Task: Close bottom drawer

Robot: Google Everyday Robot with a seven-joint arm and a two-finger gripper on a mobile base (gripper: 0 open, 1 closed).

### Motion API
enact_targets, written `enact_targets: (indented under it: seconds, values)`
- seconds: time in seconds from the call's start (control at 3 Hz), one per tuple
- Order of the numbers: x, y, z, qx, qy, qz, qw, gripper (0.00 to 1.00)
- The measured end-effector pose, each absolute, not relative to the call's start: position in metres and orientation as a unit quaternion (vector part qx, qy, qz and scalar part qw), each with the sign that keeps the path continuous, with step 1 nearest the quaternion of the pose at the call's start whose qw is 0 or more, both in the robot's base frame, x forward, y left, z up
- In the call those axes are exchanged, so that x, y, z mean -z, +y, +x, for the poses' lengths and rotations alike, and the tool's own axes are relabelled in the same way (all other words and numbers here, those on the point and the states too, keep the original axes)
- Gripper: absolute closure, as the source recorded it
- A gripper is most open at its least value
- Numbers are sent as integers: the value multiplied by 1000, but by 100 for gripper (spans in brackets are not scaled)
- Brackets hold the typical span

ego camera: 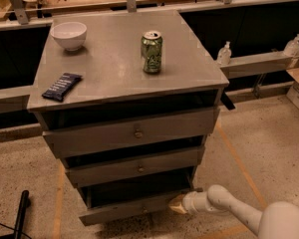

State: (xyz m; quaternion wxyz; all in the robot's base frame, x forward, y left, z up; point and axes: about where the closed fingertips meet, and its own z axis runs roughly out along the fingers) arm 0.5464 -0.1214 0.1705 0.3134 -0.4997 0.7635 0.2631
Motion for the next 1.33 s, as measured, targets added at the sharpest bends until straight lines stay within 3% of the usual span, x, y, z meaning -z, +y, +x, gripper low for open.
enact_targets:
  seconds: [1.33]
  values:
    - [-160, -98, 570, -258, 752, -509, 331, 100]
